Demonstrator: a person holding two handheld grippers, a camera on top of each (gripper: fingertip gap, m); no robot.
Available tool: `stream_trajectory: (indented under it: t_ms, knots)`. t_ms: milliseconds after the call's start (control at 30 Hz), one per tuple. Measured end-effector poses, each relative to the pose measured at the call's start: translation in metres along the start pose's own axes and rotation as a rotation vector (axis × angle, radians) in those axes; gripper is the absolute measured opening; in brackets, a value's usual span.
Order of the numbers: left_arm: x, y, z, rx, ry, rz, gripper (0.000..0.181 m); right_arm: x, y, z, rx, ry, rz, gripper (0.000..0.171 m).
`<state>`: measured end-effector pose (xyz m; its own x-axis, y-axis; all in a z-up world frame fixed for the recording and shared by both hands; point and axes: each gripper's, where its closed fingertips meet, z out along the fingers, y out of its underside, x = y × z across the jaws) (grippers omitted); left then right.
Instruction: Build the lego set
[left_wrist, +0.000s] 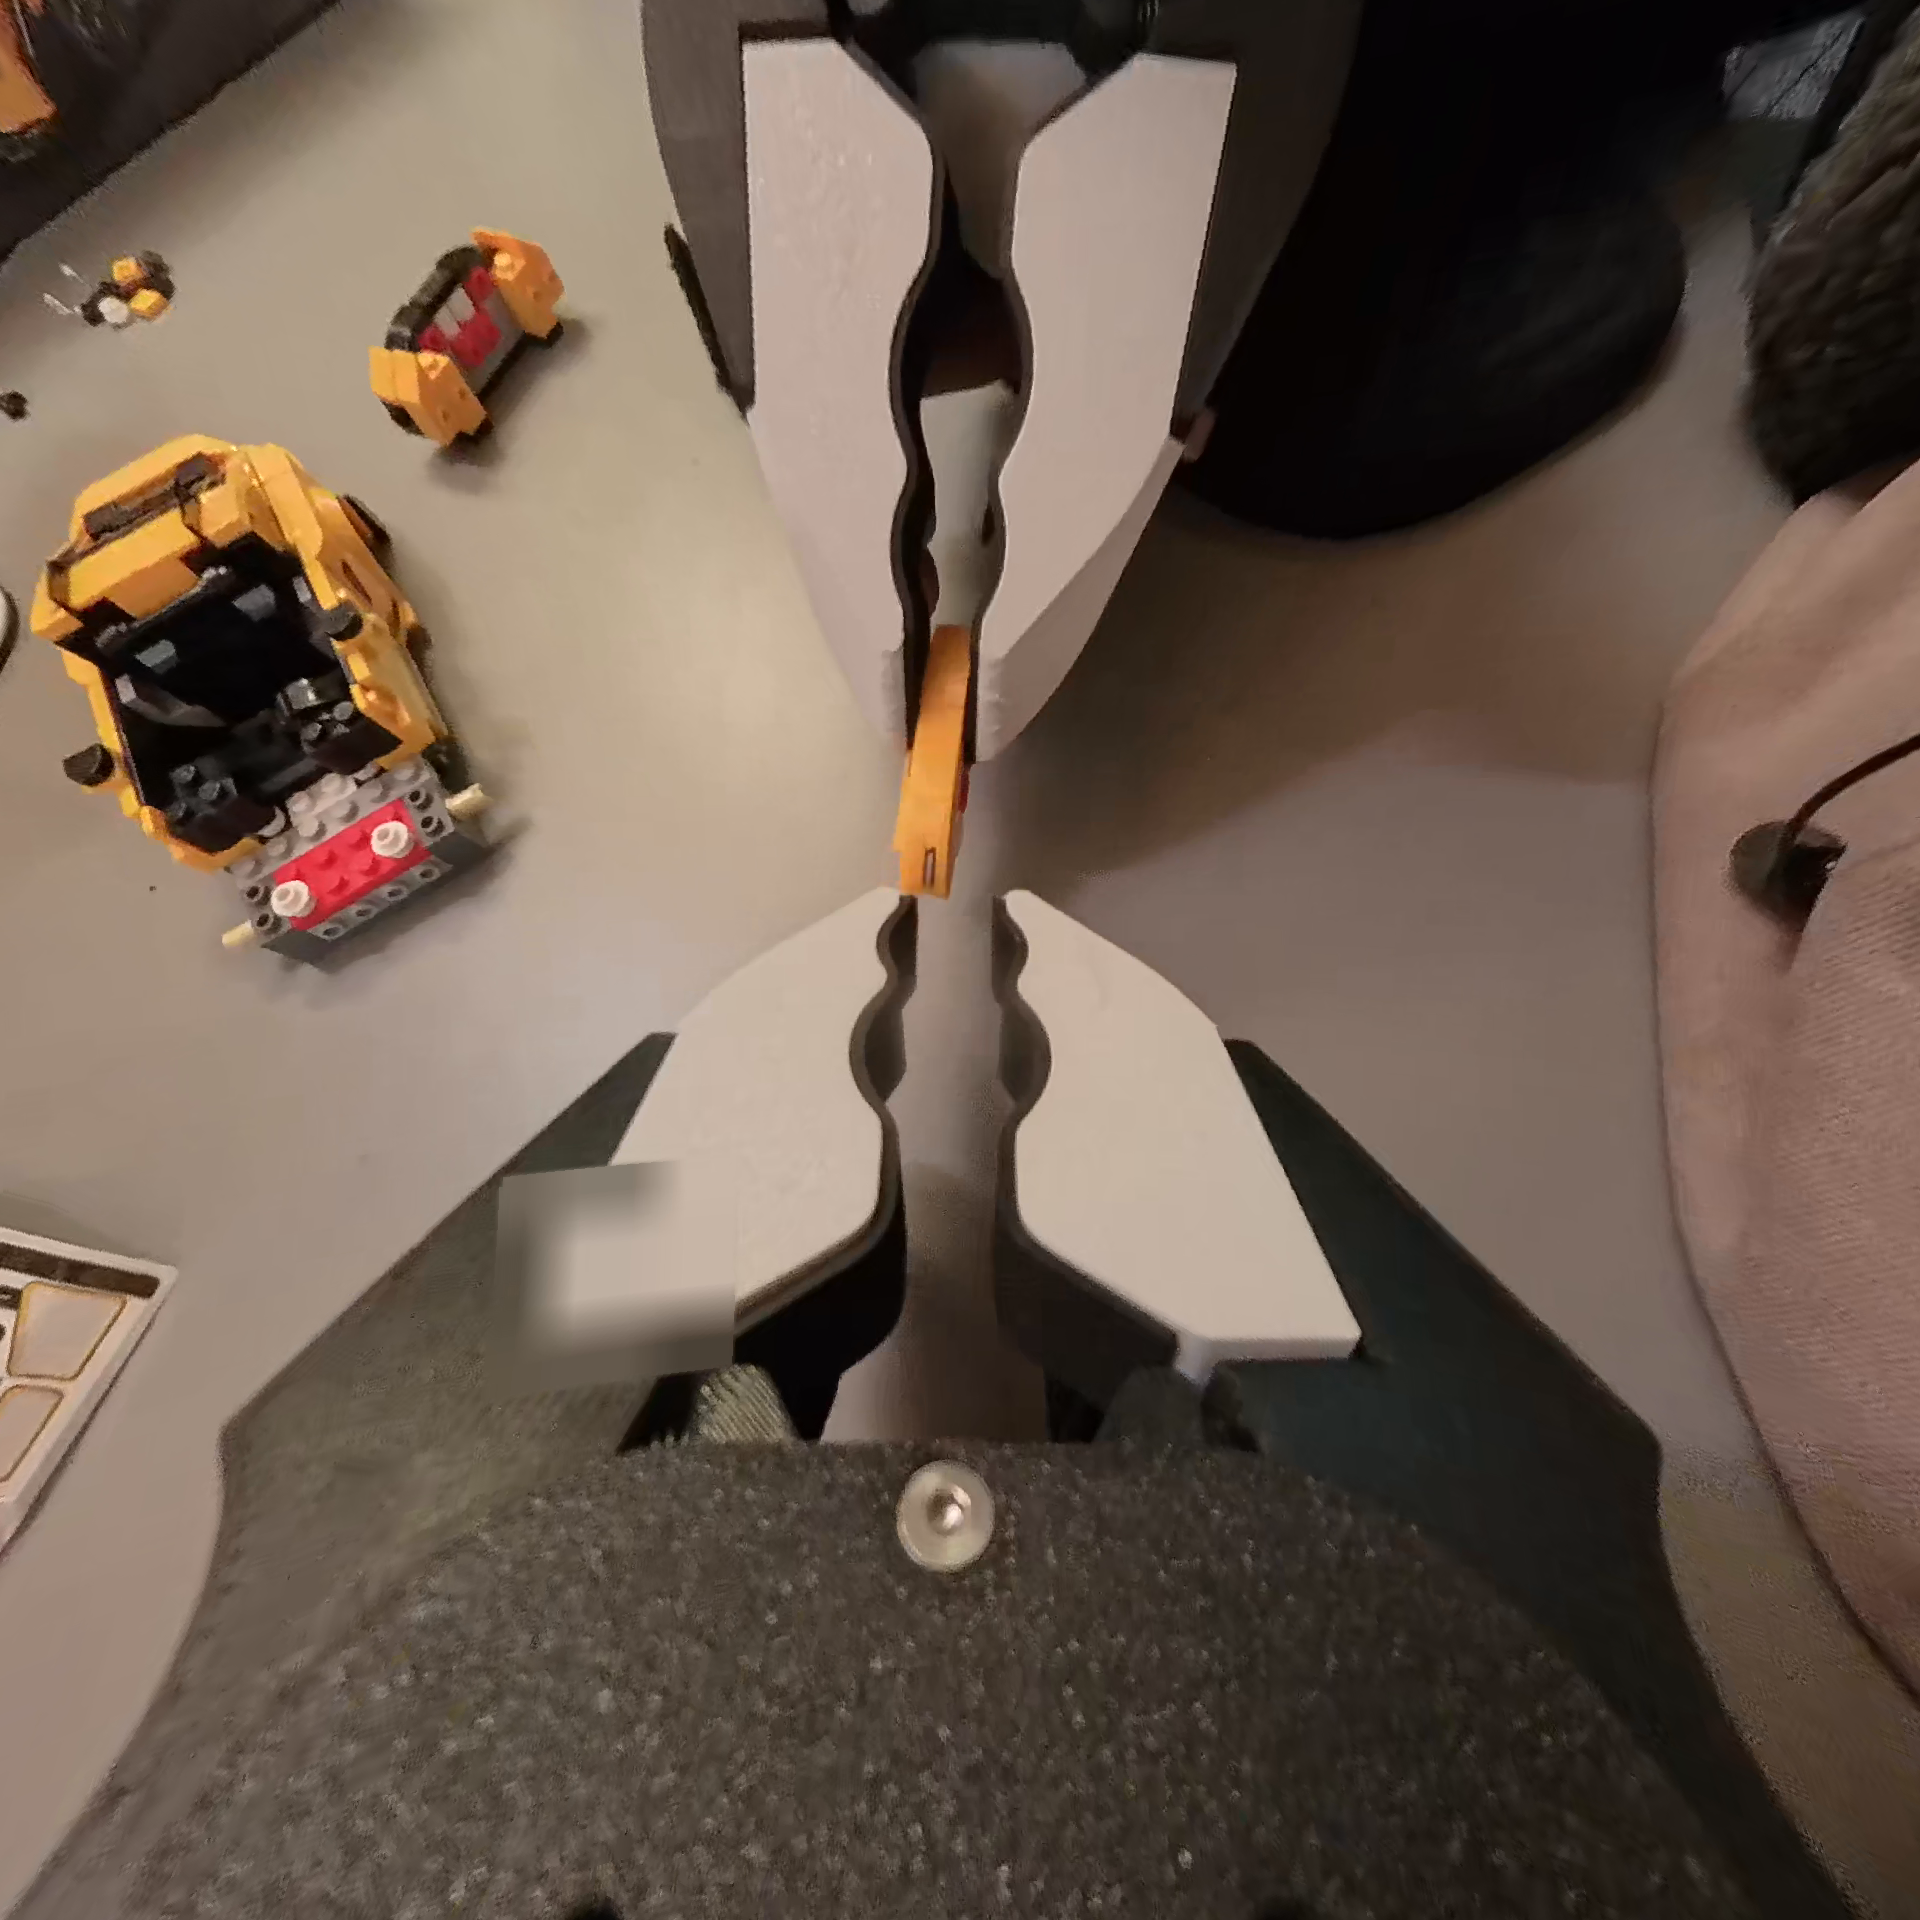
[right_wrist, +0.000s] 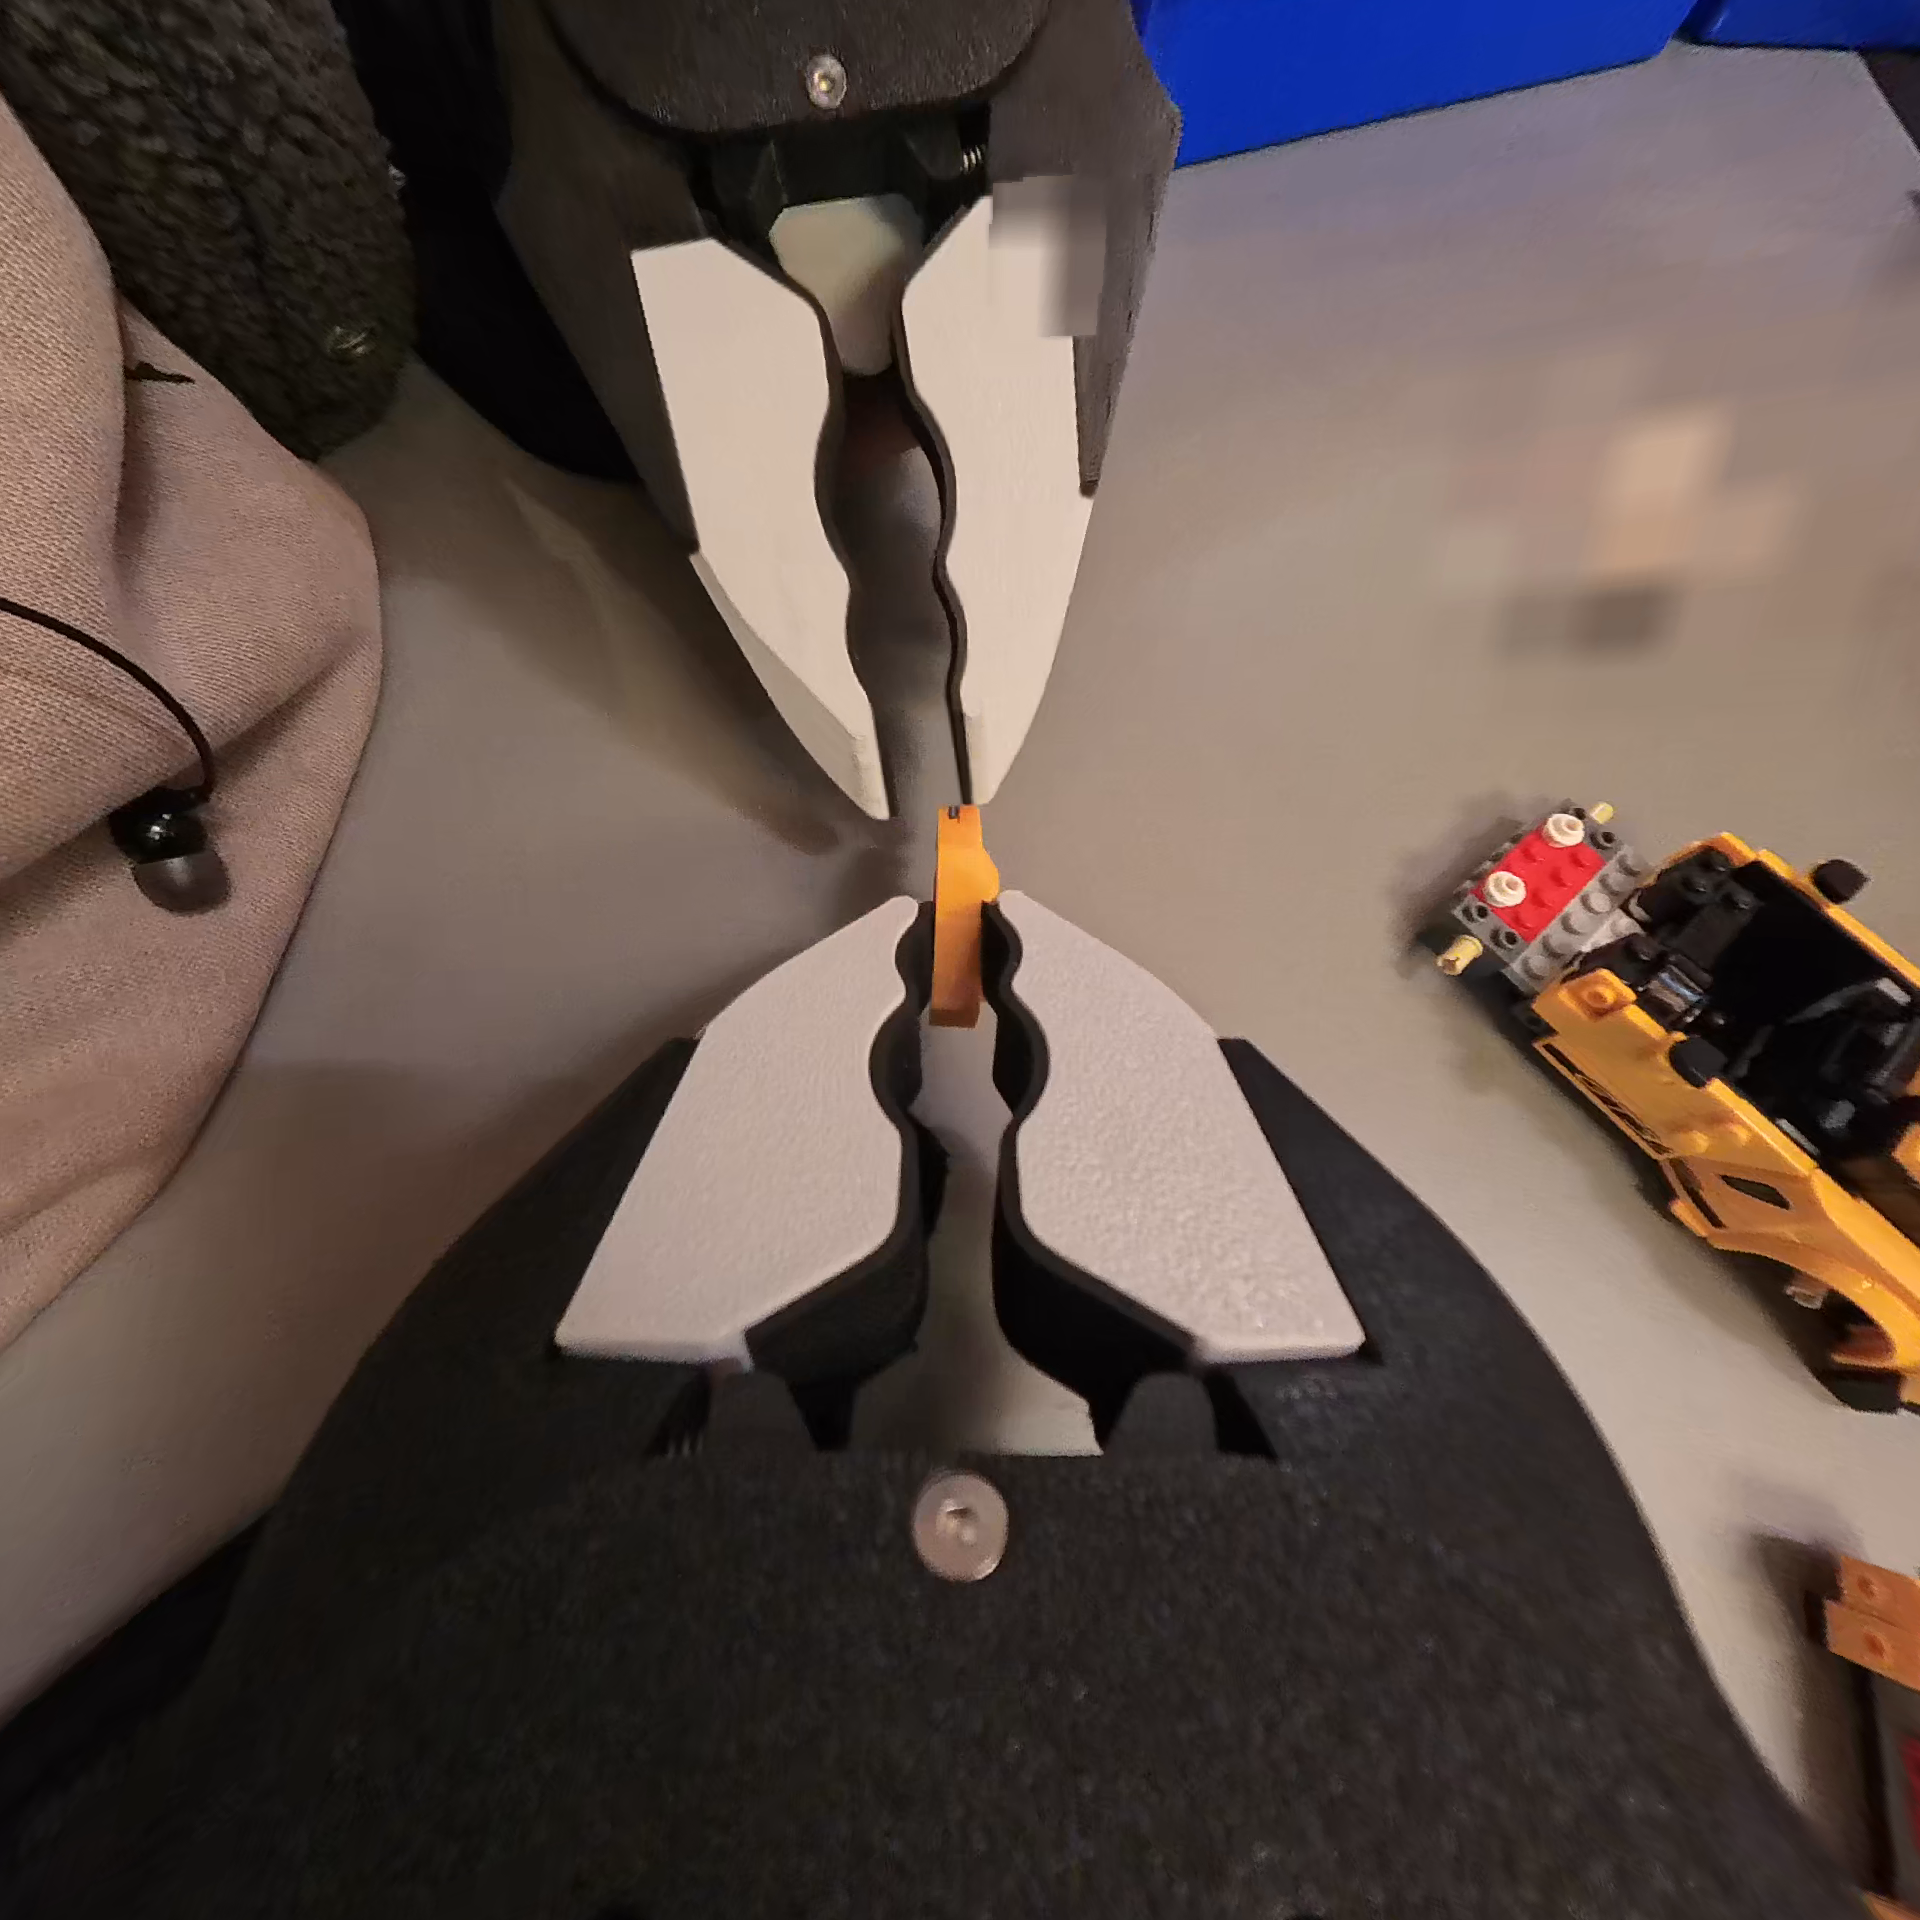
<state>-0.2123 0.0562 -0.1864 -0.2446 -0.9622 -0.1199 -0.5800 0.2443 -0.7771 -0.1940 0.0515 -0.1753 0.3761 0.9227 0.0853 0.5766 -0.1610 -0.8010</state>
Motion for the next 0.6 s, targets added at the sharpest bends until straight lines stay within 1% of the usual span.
stream_trajectory:
  t_ms: [100, 333, 467, 600]
  knots:
    - [-0.003, 0.009, 0.003, -0.047, -0.012, 0.01, 0.015, -0.001, 0.004, 0.002, -0.028, -0.01, -0.01, 0.009]
    - [0.005, 0.01, 0.013, -0.049, 0.053, 0.01, 0.018, -0.009, 0.016, 0.012, -0.115, -0.077, -0.042, 0.009]
    - [0.009, 0.013, 0.017, -0.072, 0.079, 0.047, 0.012, -0.007, 0.025, 0.012, -0.191, -0.112, -0.074, 0.009]
    - [0.015, 0.009, 0.017, -0.043, 0.105, 0.064, 0.009, -0.001, 0.03, 0.012, -0.257, -0.118, -0.12, 0.014]
